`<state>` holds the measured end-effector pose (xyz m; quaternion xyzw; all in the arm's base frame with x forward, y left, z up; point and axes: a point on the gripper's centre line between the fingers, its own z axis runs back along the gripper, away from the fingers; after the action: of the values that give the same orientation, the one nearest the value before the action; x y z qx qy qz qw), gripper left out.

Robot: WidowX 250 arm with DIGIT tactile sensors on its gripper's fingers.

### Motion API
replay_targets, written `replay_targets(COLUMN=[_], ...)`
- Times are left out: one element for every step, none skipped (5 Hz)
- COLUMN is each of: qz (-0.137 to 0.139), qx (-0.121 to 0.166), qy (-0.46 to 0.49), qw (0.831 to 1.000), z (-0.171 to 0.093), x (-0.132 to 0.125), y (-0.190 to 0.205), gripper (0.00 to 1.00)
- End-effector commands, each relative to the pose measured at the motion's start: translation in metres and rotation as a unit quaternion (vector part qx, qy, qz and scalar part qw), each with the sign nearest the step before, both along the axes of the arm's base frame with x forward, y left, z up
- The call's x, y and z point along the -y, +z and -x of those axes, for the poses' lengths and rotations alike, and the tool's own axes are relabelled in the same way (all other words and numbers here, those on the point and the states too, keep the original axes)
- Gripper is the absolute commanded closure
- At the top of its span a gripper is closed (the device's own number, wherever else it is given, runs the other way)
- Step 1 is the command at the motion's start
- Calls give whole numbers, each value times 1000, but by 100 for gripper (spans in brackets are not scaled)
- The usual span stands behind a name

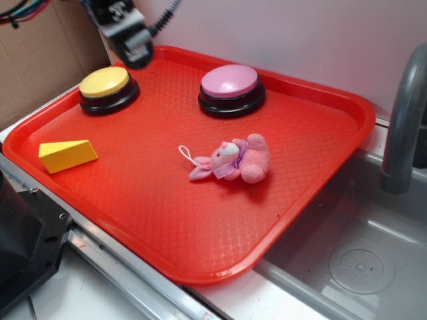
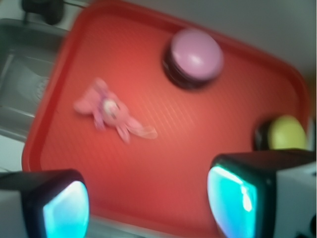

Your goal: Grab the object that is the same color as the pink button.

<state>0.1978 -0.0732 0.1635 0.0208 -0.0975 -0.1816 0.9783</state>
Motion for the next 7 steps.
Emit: replay_targets(qz=[5,19,45,43,57,54,42], qx=[15,6,-10,-27,-28,-33,-34], qy=[-163,-219,-254,-281,-299,-294,-304], qw=[987,976,966,958,952,954,951], z=[-32,-41,-44,-44,-39,-37,-36], x=[35,47,49,49,44,40,41], y=[-44,-69,-94,-117,-127,-135,-131], gripper=[0,0,0,0,0,0,100])
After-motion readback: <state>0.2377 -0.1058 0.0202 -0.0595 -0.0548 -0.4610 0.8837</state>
